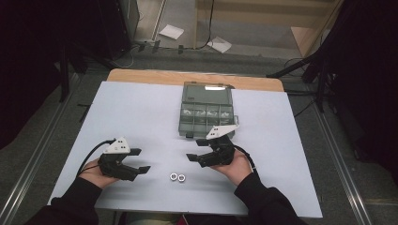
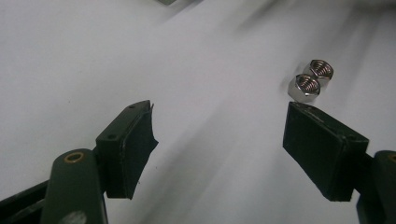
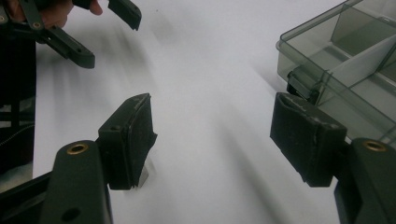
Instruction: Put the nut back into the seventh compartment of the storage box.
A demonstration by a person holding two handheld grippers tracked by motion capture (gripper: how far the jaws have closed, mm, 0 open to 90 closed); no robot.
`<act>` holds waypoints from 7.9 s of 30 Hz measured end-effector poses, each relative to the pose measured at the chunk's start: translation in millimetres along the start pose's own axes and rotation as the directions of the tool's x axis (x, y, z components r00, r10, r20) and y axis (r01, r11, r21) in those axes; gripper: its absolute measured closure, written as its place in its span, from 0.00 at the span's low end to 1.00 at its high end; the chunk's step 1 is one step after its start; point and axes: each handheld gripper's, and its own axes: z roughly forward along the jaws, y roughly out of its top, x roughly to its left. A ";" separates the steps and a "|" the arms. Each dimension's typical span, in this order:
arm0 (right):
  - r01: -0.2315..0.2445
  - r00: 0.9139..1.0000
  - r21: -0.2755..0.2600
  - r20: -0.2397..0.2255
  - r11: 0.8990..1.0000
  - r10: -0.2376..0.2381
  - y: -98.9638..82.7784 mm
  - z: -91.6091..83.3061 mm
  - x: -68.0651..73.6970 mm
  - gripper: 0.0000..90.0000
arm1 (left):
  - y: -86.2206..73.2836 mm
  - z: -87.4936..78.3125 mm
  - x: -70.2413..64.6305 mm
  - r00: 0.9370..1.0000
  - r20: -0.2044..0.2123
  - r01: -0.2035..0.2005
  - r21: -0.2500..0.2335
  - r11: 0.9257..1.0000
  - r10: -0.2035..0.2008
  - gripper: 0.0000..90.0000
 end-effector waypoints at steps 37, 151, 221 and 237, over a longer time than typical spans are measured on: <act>0.061 0.997 0.048 -0.059 0.997 -0.058 -17.8 20.7 27.5 0.37 | 1.6 0.7 0.6 1.000 0.006 -0.004 -0.011 1.000 0.004 0.27; -0.045 0.997 0.127 -0.050 0.991 0.052 -13.1 29.1 24.9 0.79 | 1.5 -0.7 0.8 1.000 0.012 -0.009 -0.016 1.000 0.010 0.27; -0.225 0.971 0.017 0.086 0.974 0.222 17.6 -17.4 -37.2 0.79 | -5.2 -3.1 2.0 1.000 -0.002 0.015 -0.007 1.000 -0.015 0.27; -0.252 0.962 0.001 0.109 0.968 0.250 20.4 -22.8 -47.2 0.79 | -7.1 -5.0 2.0 1.000 -0.006 0.020 -0.013 1.000 -0.020 0.27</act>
